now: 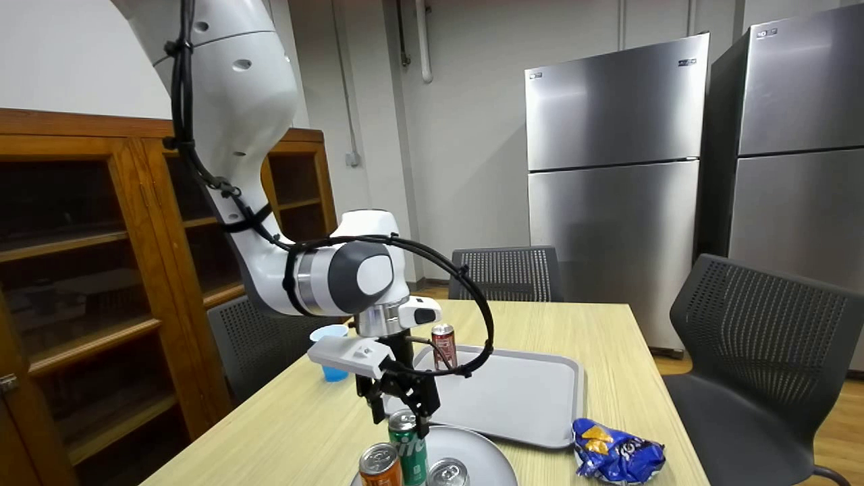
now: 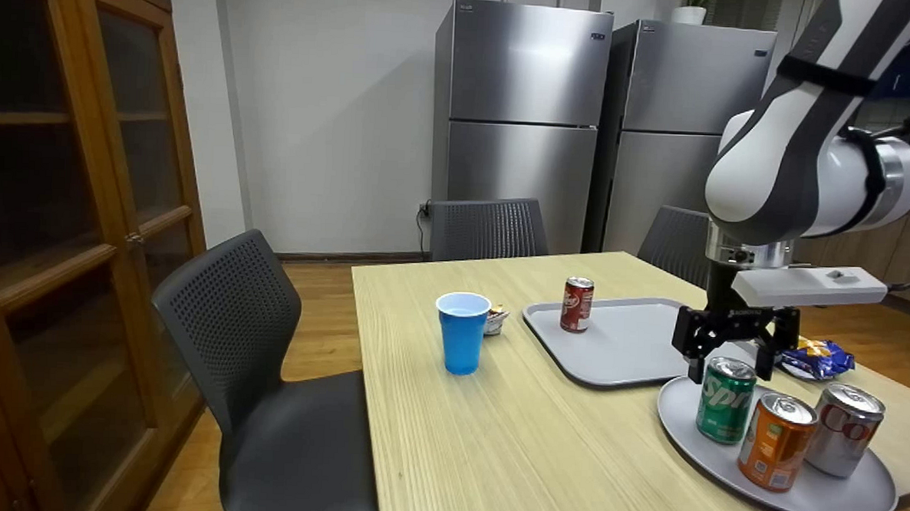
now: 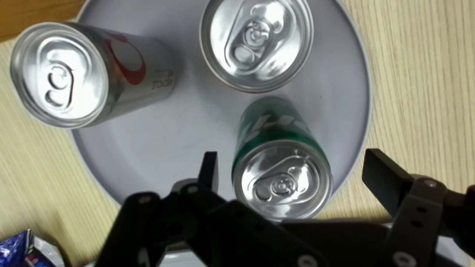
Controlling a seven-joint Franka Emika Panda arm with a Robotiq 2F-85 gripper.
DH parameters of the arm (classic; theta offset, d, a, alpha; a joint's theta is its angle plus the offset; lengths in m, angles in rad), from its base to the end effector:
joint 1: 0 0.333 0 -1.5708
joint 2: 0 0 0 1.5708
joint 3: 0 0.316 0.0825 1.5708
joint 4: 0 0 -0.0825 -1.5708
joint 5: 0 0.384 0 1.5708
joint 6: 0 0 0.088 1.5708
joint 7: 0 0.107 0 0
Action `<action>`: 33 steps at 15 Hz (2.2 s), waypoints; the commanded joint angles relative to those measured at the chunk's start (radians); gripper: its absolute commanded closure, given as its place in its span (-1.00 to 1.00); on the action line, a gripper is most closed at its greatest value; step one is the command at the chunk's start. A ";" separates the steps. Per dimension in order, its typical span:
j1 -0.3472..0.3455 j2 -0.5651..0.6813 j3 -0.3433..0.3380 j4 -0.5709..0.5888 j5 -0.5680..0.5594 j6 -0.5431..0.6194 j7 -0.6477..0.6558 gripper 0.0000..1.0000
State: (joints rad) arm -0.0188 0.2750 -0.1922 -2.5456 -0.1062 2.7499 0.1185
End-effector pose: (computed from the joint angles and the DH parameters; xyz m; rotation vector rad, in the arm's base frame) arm 0.4353 -0.0945 0.1655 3.0343 -0.3422 -0.1102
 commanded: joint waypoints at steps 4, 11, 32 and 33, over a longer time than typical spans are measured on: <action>-0.008 -0.025 -0.001 -0.018 -0.002 0.004 0.022 -1.00; -0.011 -0.018 0.002 -0.006 0.003 0.004 0.017 -1.00; 0.007 -0.051 -0.030 0.022 -0.059 -0.018 0.027 0.23; 0.009 -0.056 -0.034 0.028 -0.071 -0.018 0.029 0.23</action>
State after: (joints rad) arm -0.0192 0.2704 -0.2092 -2.5254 -0.1243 2.7510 0.1209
